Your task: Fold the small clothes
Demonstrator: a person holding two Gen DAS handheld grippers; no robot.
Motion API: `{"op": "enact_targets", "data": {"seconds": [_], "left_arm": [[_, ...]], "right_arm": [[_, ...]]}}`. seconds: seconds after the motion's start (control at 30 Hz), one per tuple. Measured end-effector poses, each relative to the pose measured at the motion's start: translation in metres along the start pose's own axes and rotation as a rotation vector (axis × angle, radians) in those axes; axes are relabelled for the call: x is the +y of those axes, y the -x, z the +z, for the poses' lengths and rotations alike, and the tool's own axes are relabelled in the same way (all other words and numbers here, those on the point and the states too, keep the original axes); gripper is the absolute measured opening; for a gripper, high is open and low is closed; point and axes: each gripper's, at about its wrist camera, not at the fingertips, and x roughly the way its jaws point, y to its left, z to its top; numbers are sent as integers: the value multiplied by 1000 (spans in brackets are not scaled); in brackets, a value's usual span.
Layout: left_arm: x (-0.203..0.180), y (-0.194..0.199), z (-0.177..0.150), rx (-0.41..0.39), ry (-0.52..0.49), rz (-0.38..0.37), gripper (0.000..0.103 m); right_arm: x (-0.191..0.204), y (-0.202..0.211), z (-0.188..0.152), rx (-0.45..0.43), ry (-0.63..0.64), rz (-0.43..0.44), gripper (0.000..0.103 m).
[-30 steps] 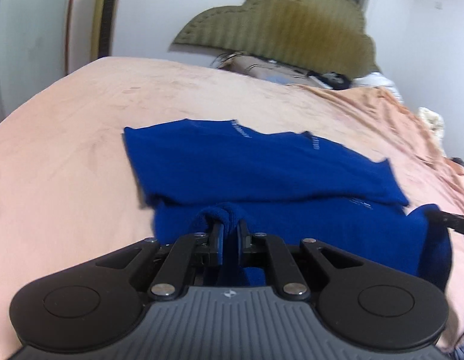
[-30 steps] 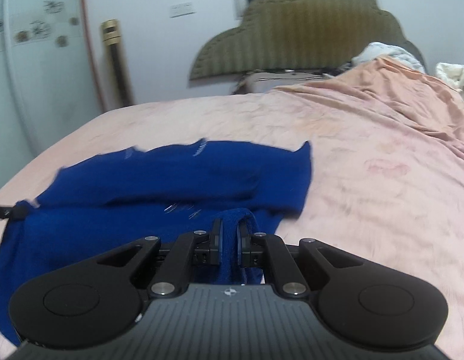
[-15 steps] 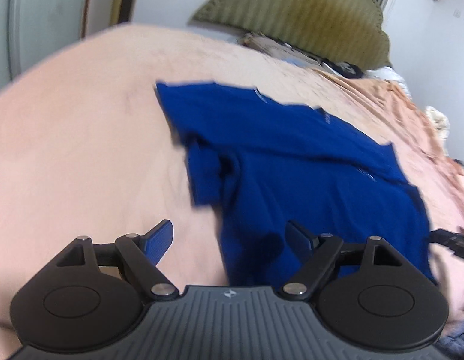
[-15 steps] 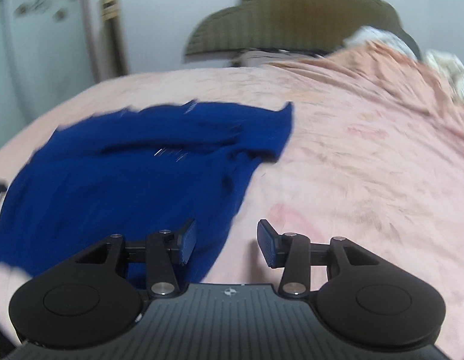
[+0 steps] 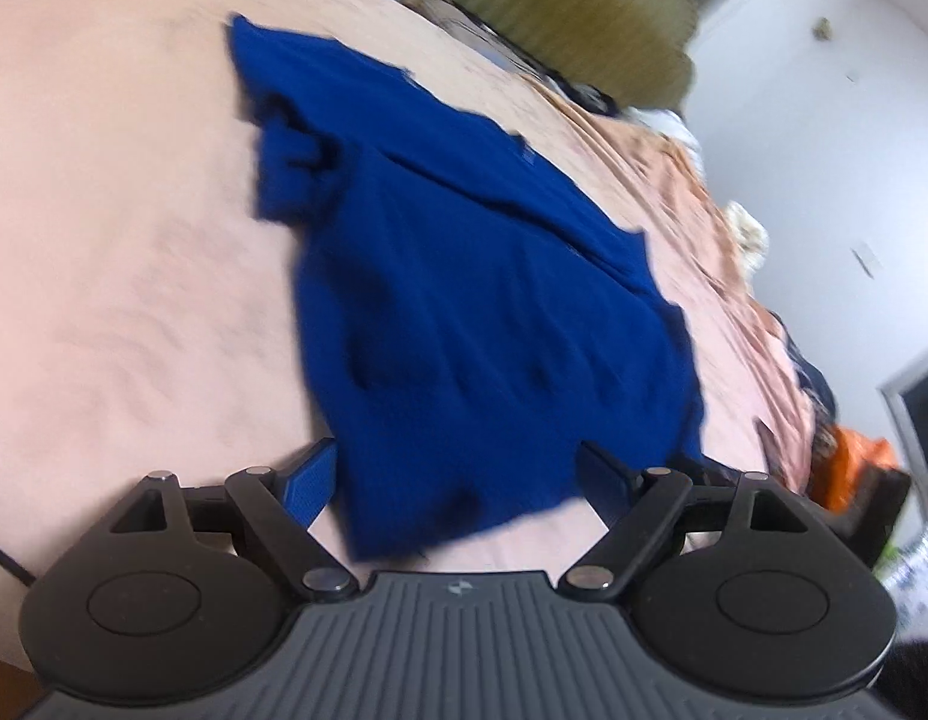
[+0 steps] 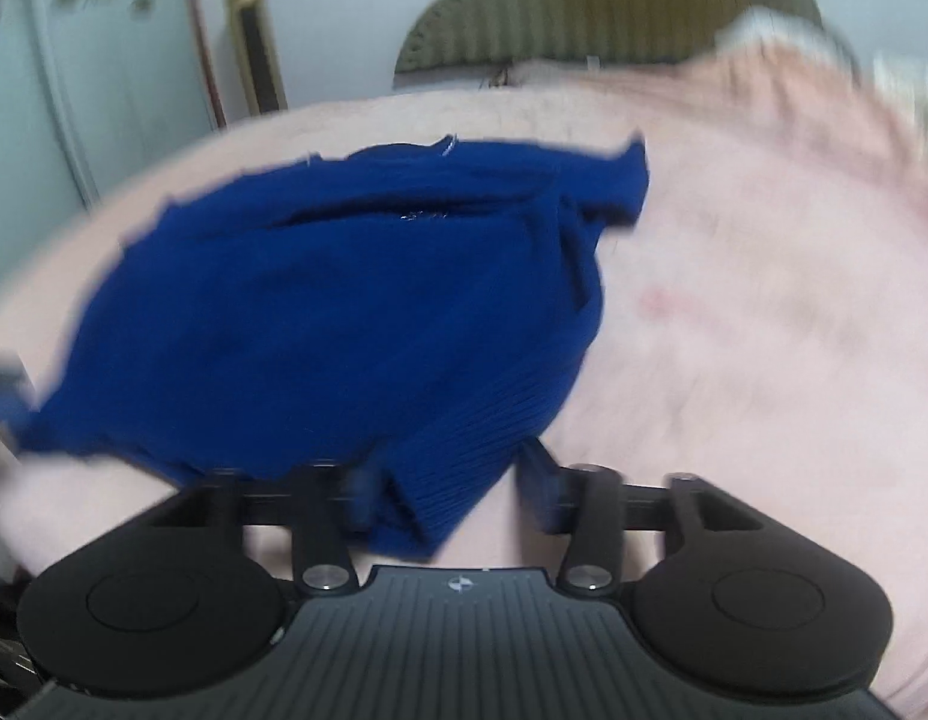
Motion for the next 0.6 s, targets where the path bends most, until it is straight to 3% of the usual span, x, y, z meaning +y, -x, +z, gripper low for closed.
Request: {"op": "enact_targets", "data": {"seconds": [0.07,0.1,0.17,0.23,0.3,0.37,0.43,0.6], "left_arm": [[-4,-2,-4,-4,-21,4,81],[-6,-2,-6,-4,-30,8,74],[-5,-5,-8,32,-16,4,14],[1,-10,-11,55,30,0,10],[-6,-7,-15,18,-19,20,9],[-22,4,-17,-46,-115,37,9],[-36,21,-16,-118,-192,5,9],[-57,69,-8,-289,-279,-33,9]], "right_arm": [[-5,2,1,-10,-25,-10,24],[-8,4,1,-14,-41,-6,21],[-15,6,2,-17,-87,22,15],[-18,8,2,-18,-106,39,13],[-19,12,2,-17,-110,62,13],[-21,18,5,-27,-118,108,12],[-23,29,11,-58,-106,171,12],[-22,73,30,-179,-48,285,12]]}}
